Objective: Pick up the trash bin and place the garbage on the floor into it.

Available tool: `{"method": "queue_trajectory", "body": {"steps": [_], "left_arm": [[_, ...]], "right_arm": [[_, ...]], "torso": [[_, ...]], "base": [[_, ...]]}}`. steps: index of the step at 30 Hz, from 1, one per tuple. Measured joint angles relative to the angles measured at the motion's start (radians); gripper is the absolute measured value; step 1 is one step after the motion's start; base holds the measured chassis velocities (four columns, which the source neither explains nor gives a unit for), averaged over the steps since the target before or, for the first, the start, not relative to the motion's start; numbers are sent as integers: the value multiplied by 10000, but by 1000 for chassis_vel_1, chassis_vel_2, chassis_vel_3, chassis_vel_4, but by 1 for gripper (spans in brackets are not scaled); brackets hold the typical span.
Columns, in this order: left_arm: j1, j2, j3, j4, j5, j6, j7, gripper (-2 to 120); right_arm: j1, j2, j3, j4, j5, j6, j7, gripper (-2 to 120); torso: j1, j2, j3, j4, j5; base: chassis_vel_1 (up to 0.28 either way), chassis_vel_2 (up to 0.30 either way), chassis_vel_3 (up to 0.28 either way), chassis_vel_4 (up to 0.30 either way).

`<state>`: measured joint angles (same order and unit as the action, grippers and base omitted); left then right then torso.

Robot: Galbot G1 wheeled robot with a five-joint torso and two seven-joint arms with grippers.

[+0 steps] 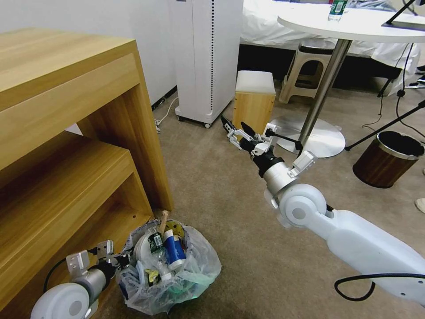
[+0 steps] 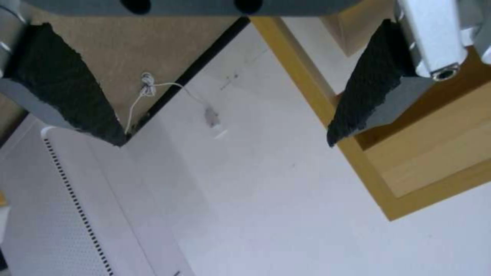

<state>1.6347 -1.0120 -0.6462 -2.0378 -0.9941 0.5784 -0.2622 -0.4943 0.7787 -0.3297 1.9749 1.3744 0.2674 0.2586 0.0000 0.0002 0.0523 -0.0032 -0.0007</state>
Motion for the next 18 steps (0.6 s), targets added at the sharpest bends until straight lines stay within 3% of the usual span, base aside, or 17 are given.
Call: {"method": "queue_trajectory", "body": {"steps": [2, 18], "left_arm": [[231, 18, -475, -85, 803, -329, 328, 21], [660, -79, -791, -737, 1178, -536, 499, 80]], "right_arm": [[-6, 179, -65, -135, -119, 47, -70, 100], [35, 440, -184, -266, -361, 71, -149, 100]], "torso": [[1, -3, 2, 2, -6], [1, -3, -2, 5, 6]], "base": [[0, 0, 0, 0], [0, 0, 0, 0]]}}
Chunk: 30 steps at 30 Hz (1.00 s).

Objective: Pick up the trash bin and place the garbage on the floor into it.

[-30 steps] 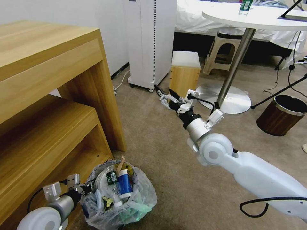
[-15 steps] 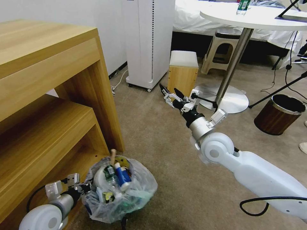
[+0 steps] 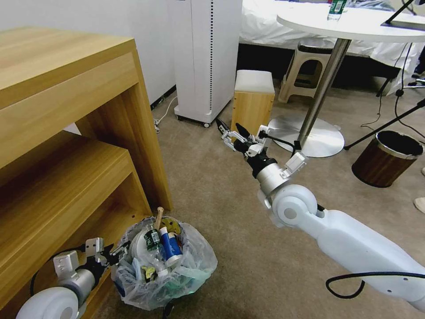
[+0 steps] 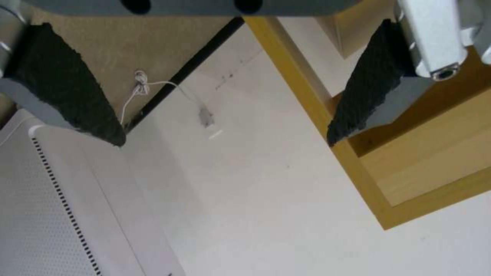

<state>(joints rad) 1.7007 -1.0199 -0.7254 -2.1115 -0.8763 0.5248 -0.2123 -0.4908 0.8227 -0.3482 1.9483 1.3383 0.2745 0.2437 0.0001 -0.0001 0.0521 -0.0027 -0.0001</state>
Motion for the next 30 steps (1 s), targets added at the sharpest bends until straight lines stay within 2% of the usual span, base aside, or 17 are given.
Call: {"method": "queue_trajectory", "body": {"steps": [1, 4, 7, 30], "left_arm": [[0, 0, 0, 0, 0, 0, 0, 80], [52, -17, -84, -173, 133, -100, 2, 92], [77, -62, -143, -282, 206, -168, 21, 95], [363, -536, -320, -1208, 768, -437, -31, 95]], "right_arm": [[0, 0, 0, 0, 0, 0, 0, 100], [-42, 40, 1, -36, -80, 15, -13, 100], [-48, 67, 4, -40, -91, 19, -17, 100], [-161, 98, 3, -320, -417, 118, -238, 100]], "torso": [[0, 0, 0, 0, 0], [0, 0, 0, 0, 2], [0, 0, 0, 0, 1], [0, 2, 0, 0, 2]], "base": [[0, 0, 0, 0], [0, 0, 0, 0], [0, 0, 0, 0], [0, 0, 0, 0]]}}
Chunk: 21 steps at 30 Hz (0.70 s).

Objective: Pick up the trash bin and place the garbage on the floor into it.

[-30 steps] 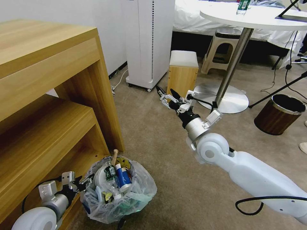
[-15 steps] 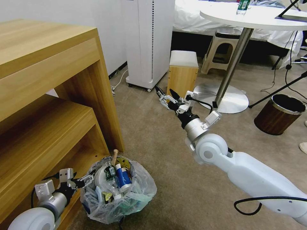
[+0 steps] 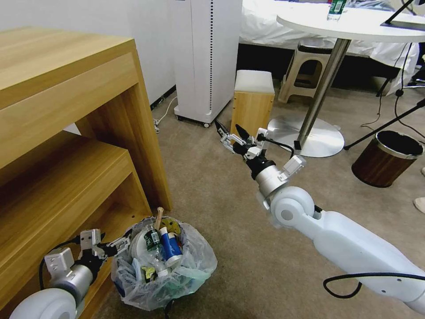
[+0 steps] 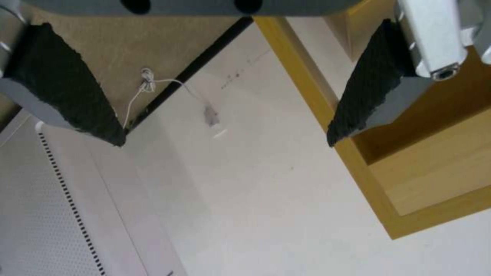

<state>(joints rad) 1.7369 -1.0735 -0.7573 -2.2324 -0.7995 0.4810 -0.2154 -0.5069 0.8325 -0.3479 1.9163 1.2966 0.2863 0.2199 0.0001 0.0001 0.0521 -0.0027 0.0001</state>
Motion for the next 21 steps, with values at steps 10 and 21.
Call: {"method": "queue_trajectory", "body": {"steps": [10, 21], "left_arm": [[299, -260, -111, -530, 815, -444, 225, 95], [284, -618, -267, -725, 1862, -1128, 548, 95]], "right_arm": [[-652, -166, 432, -205, -668, 85, -17, 100], [-2107, -152, 2135, -444, -1951, 80, 222, 100]], "torso": [[0, 0, 0, 0, 0], [0, 0, 0, 1, -1]], "base": [[0, 0, 0, 0], [0, 0, 0, 0]]}}
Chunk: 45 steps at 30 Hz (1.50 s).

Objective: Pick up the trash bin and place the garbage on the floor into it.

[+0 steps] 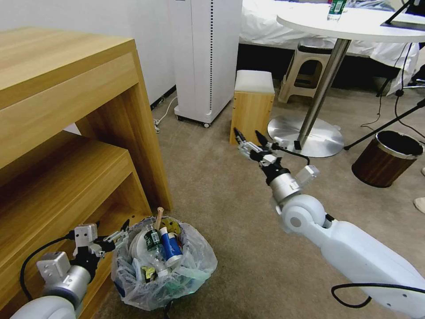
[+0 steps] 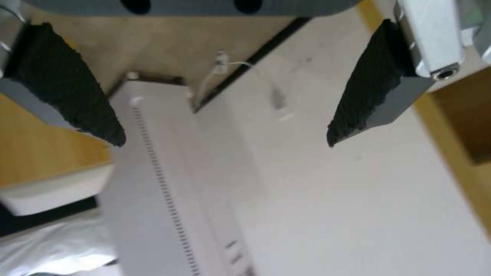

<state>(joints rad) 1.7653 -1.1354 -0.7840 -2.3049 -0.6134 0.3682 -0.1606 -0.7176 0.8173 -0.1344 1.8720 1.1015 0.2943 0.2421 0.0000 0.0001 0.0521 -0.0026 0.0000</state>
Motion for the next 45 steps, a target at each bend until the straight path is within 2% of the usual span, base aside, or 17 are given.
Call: {"method": "queue_trajectory", "body": {"steps": [15, 23, 29, 31, 35, 37, 39, 45], "left_arm": [[24, -271, -26, -243, 758, -601, 97, 100], [183, -468, 93, -425, 1332, -1080, 160, 100], [275, -570, 168, -416, 1940, -1480, 199, 99], [389, -580, 194, -370, 2091, -1539, 191, 99], [466, -562, 204, -351, 2183, -1560, 116, 100], [502, -541, 201, -335, 2366, -1560, 39, 100], [538, -533, 204, -325, 2421, -1560, 24, 100], [639, -587, 319, -223, 2850, -1627, -29, 100]], "right_arm": [[-3212, 358, 4190, 431, -1471, -255, 272, 100], [-4505, 671, 5628, 844, -1623, -148, 198, 100], [-5057, 891, 6084, 964, -2108, -282, 630, 100], [-5356, 988, 6314, 907, -2951, -525, 1195, 100], [-5713, 1109, 6549, 889, -3660, -822, 1586, 100], [-6064, 1286, 6632, 724, -4585, -847, 1902, 100], [-6169, 1331, 6632, 681, -4812, -828, 1962, 100], [-6751, 2083, 6655, 542, -5689, -601, 2064, 100]], "torso": [[0, 1, -1, -2, 0], [0, 0, -1, 1, 0], [-1, 0, 0, -2, 2], [-1, 0, 0, 1, 1], [-1, 0, 0, -1, -1], [-1, 0, 0, -2, 0], [-1, 0, 0, -1, 0], [-1, 0, 0, -1, 1]], "base": [[0, 0, 0, 0], [0, 0, 0, 0], [0, 0, 0, 0], [0, 0, 0, 0], [0, 0, 0, 0], [0, 0, 0, 0], [0, 0, 0, 0], [0, 0, 0, 0]]}}
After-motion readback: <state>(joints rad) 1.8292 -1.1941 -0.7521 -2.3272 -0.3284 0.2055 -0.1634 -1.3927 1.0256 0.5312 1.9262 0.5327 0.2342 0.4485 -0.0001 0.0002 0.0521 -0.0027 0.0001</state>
